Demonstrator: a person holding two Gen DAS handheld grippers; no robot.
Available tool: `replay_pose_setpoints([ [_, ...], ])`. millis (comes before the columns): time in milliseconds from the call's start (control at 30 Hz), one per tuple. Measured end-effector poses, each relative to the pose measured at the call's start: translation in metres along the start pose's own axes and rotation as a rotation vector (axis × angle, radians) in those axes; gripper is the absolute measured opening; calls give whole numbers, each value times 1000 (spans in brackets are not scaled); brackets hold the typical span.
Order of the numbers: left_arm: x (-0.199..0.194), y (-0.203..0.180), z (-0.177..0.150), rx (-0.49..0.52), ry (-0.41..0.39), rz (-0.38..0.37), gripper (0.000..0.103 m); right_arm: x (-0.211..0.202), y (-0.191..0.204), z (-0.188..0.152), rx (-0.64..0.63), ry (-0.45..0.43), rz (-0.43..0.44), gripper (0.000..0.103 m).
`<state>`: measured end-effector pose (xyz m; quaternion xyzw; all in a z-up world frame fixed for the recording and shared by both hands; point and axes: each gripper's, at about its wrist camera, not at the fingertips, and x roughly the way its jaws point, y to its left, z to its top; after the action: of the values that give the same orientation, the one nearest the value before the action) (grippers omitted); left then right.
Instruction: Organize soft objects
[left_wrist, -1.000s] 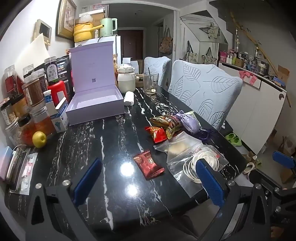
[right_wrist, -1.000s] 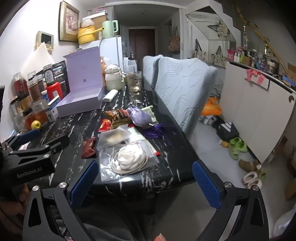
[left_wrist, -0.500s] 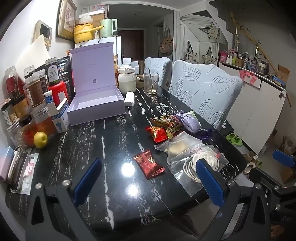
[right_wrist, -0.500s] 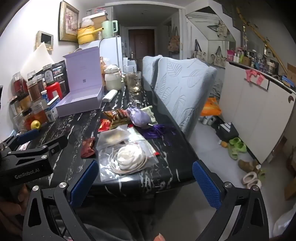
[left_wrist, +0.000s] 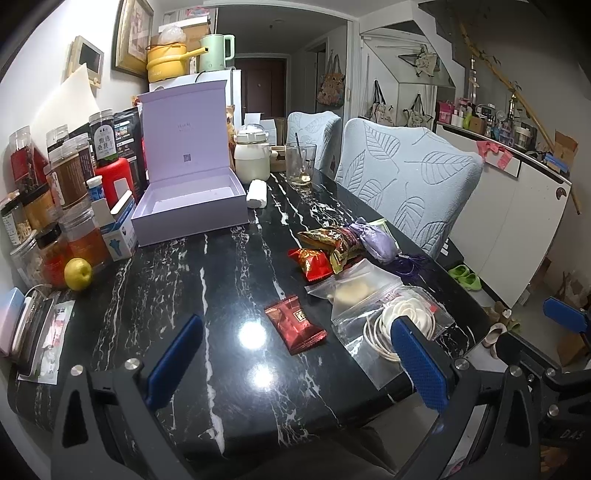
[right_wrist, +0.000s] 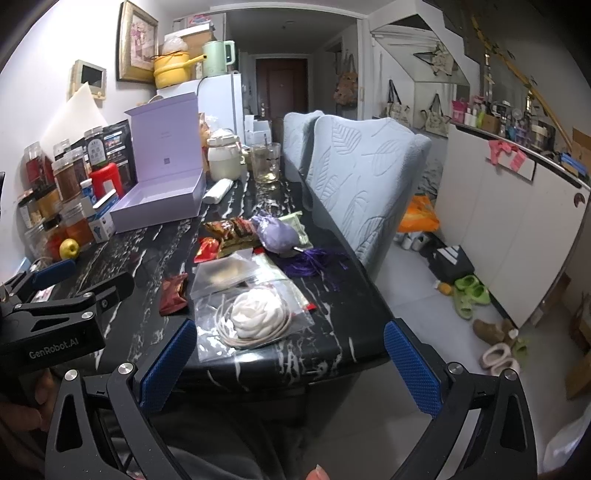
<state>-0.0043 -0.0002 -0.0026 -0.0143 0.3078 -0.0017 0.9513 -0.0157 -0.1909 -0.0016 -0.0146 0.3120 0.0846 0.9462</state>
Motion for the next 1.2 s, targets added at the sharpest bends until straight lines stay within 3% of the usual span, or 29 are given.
replay_pose_setpoints([
  [1200,0,0,-1,-4,1,-3,103,3,5,-2,-6,1,-8,103],
])
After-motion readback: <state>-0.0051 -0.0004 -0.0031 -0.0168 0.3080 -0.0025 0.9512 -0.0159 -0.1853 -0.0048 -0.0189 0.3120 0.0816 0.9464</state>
